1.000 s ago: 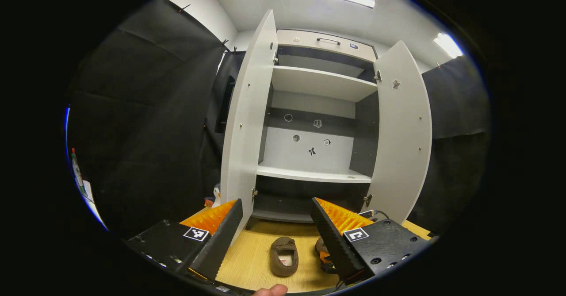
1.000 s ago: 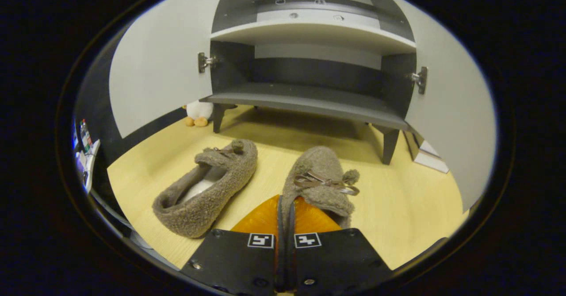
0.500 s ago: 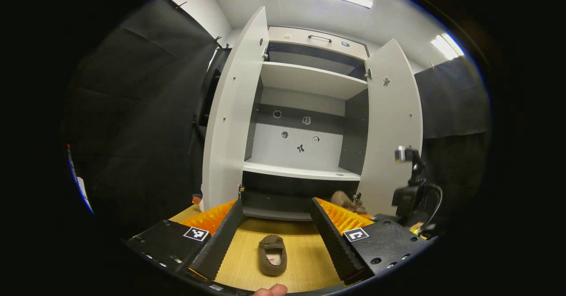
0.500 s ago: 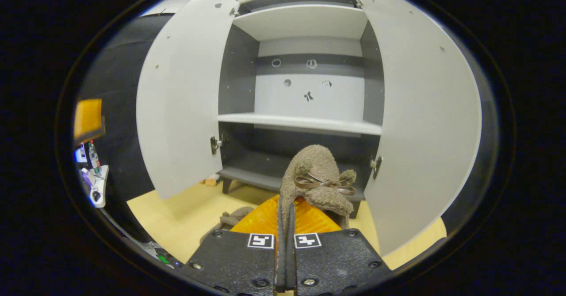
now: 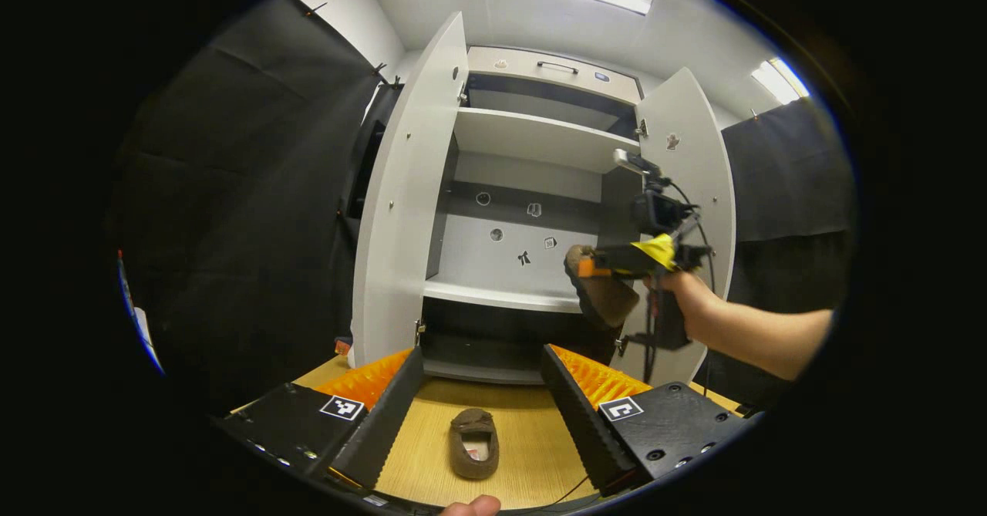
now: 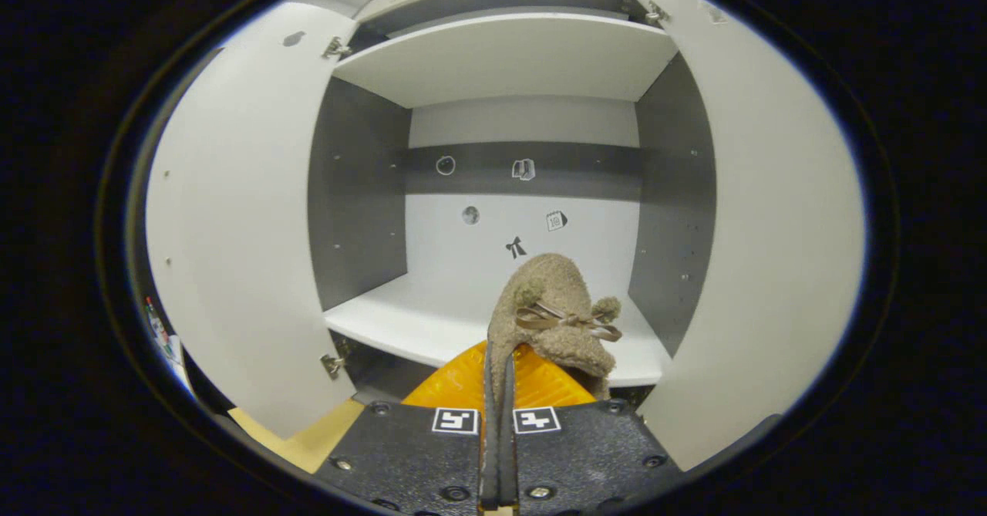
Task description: Grab one shoe with the right hand and put it into the shoe cabinet, grab the other shoe with the left hand and put it into the shoe cabinet; then close the right door with the right hand and the left door with the left hand.
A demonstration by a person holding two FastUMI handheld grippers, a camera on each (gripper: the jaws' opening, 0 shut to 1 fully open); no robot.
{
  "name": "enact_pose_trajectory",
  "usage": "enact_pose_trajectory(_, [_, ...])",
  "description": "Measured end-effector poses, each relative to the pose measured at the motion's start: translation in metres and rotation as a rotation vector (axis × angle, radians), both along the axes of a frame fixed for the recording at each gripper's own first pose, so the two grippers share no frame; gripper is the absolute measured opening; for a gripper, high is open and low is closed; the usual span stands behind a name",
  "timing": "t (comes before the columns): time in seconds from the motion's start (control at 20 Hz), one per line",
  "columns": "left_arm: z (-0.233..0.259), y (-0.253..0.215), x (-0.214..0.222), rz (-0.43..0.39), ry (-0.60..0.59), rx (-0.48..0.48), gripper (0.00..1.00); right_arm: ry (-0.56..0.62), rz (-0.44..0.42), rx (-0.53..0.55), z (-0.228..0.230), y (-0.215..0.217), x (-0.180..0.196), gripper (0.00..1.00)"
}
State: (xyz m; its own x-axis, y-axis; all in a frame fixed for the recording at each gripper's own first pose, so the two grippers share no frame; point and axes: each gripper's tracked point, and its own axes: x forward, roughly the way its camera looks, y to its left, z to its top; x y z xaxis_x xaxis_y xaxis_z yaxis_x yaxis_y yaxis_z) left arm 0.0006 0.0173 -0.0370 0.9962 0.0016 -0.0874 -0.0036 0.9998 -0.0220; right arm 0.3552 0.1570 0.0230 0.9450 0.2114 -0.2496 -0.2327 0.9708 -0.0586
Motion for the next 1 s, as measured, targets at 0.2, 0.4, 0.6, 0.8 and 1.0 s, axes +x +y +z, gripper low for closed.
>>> enact_pose_trajectory(0.2, [-0.001,0.007,0.000,0.016,0.006,0.000,0.95,0.100,-0.074,-0.114,-0.015,-0.003,0.077,0.04])
enact_pose_trajectory(0.4, [-0.002,0.021,-0.004,0.055,0.006,0.010,0.94,0.191,-0.105,-0.187,-0.042,0.003,0.109,0.04])
enact_pose_trajectory(0.6, [-0.008,0.030,-0.003,0.080,0.021,-0.001,0.95,0.228,-0.138,-0.218,-0.054,0.008,0.117,0.04])
enact_pose_trajectory(0.8, [-0.009,0.033,-0.002,0.084,0.022,-0.011,0.94,0.251,-0.160,-0.212,-0.054,0.007,0.119,0.06])
enact_pose_trajectory(1.0, [-0.009,0.030,0.001,0.069,0.023,-0.012,0.95,0.249,-0.139,-0.219,-0.043,0.010,0.106,0.52])
